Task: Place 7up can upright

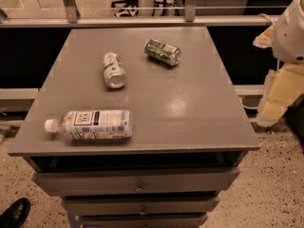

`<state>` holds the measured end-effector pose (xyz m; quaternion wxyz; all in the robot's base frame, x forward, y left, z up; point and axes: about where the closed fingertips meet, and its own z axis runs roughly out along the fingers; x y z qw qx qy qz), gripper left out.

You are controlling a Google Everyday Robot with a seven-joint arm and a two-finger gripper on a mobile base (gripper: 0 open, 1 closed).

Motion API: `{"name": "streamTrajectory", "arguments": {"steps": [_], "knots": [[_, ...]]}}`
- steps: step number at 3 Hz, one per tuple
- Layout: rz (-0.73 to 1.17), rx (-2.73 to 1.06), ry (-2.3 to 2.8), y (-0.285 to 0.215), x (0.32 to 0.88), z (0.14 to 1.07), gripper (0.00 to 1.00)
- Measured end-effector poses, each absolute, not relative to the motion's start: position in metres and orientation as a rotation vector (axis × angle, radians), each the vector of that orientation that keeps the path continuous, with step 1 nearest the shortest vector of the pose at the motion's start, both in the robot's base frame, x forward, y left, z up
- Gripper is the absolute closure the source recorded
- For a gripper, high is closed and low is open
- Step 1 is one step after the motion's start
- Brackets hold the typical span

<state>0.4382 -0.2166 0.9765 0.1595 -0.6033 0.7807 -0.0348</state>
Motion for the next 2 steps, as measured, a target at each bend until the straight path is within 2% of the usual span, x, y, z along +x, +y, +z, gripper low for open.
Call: {"name": "streamTrajectory", "arguments": {"steps": [1, 2], "knots": [[-0.1, -1.724, 2.231, -0.217, 0.438, 0.977, 0.0], [-0.021, -1.676, 2.201, -0.19, 0.46, 0.966, 0.0]]}}
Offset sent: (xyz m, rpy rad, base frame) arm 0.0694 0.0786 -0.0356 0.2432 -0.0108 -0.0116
